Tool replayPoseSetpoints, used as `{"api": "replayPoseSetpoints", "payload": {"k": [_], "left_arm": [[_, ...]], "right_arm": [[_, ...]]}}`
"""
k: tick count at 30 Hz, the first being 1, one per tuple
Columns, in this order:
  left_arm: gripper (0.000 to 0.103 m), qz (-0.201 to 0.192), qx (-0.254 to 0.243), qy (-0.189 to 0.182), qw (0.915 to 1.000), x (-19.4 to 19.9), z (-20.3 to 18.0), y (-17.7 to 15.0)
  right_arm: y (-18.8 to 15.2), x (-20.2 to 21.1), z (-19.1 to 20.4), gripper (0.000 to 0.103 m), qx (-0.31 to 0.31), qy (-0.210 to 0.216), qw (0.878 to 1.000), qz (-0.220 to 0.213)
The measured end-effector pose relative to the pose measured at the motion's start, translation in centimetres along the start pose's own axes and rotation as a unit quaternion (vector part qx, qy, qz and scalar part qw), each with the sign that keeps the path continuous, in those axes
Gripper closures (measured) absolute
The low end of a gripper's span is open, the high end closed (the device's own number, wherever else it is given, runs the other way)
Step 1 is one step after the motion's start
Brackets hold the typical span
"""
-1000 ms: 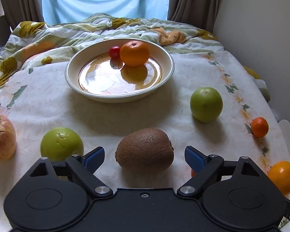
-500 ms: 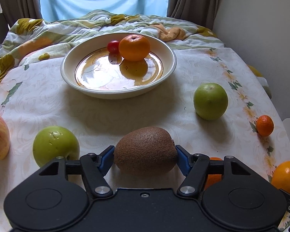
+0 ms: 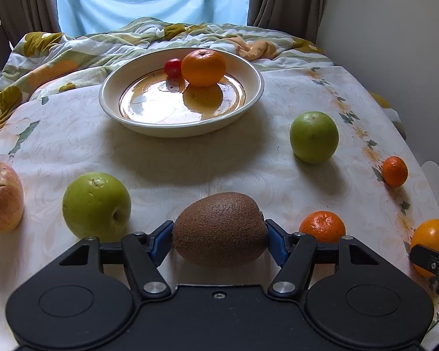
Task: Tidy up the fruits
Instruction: 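Grasp the second large orange with the right tool while the left tool lifts the kiwi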
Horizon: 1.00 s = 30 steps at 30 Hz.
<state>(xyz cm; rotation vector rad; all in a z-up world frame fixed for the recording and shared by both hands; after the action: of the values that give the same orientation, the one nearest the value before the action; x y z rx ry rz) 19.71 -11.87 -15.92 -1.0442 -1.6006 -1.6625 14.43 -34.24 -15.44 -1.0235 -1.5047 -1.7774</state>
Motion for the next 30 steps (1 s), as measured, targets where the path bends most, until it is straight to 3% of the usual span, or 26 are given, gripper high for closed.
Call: {"api": "replayPoseSetpoints", "payload": {"k": [1,18,30], "left_arm": [[0.033,-0.002,0.001,0.000,1.0000,0.1,0.0,-0.1],[0.033,-0.039,0.015,0.000,0.9991,5.1,0.1,-0.4],[0.033,-0.083,0.054,0.033,0.9945,11.1,2.6,1.1]], "right_arm": [[0.1,0.0,0.0,0.028,0.001,0.001,1.000,-0.002],[0.8,2.2,1.7,0.028,0.035,0.027,0.999,-0.015],[3.4,6.0,3.8,0.028,0.073,0.063,0.995,-0.039]]}}
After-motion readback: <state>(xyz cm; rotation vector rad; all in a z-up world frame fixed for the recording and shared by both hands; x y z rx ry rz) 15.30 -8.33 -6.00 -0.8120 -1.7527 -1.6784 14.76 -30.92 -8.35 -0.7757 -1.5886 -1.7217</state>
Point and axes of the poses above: each gripper's, at about its wrist camera, not at the fingertips, and x roughly against the way its jaws point, z to its left, y to its top, the point moved 7 cm from there along -x, roughly the way its jaws point, and after that the axes turned 5 degrees about z, right-handed, at the moved point
